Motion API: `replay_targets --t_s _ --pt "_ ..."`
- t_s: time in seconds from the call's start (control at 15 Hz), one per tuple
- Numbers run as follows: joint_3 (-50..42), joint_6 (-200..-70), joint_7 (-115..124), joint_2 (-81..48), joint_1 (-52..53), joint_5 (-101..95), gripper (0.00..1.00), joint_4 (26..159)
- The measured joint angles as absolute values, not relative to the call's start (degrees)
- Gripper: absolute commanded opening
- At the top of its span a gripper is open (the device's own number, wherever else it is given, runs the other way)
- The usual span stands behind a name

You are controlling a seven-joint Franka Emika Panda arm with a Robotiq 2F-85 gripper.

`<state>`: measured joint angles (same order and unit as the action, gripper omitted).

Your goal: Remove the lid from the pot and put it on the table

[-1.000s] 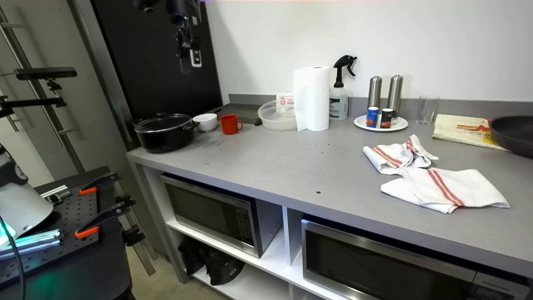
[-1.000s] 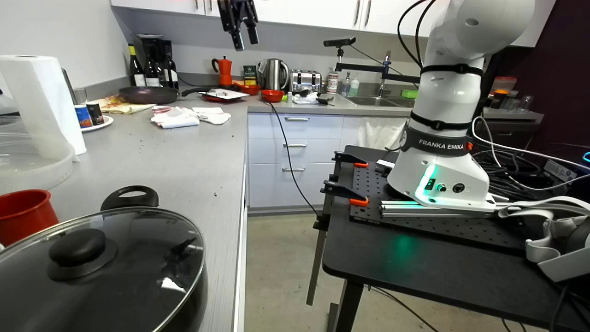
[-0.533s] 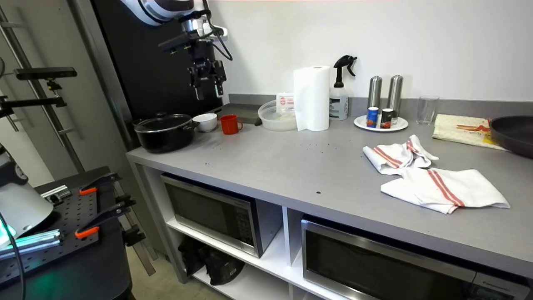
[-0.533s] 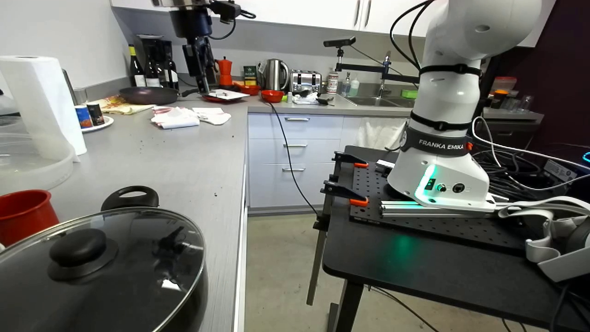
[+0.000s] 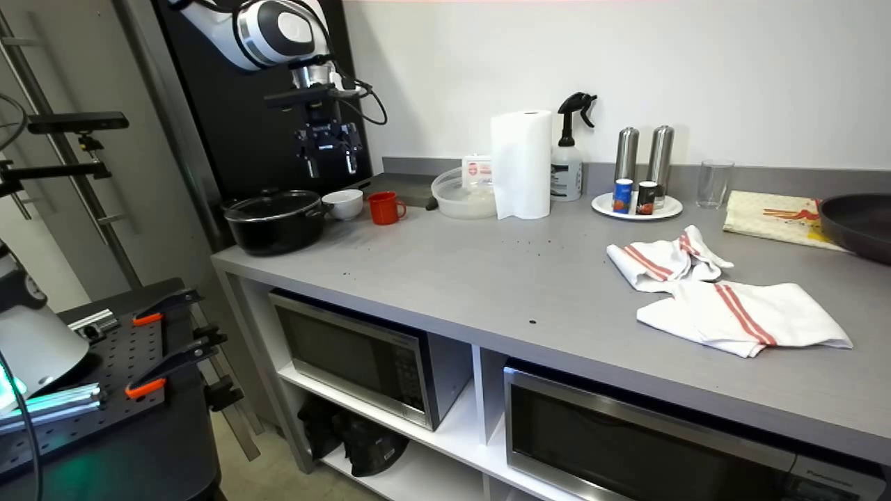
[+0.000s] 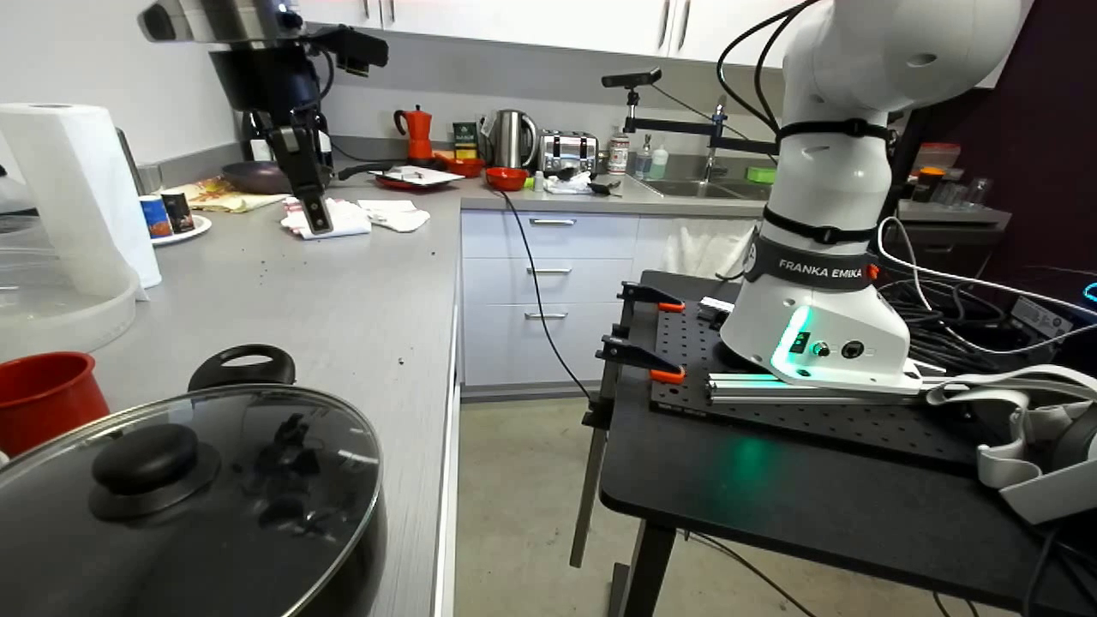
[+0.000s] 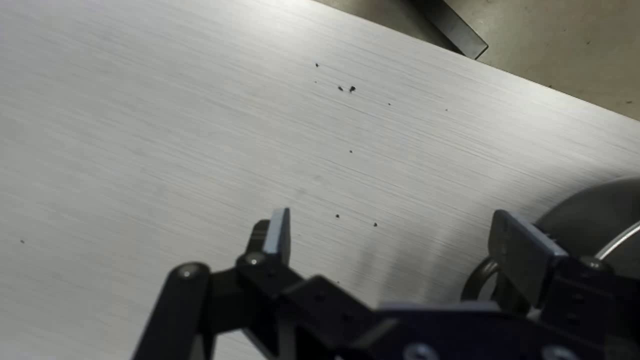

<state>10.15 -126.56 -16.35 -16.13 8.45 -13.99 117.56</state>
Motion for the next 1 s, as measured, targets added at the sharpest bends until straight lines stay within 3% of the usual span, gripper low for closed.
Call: replay_targets --t_s 1.0 --pt "17.3 -126.5 -33.1 -30.6 15.6 -14.3 1.00 106.8"
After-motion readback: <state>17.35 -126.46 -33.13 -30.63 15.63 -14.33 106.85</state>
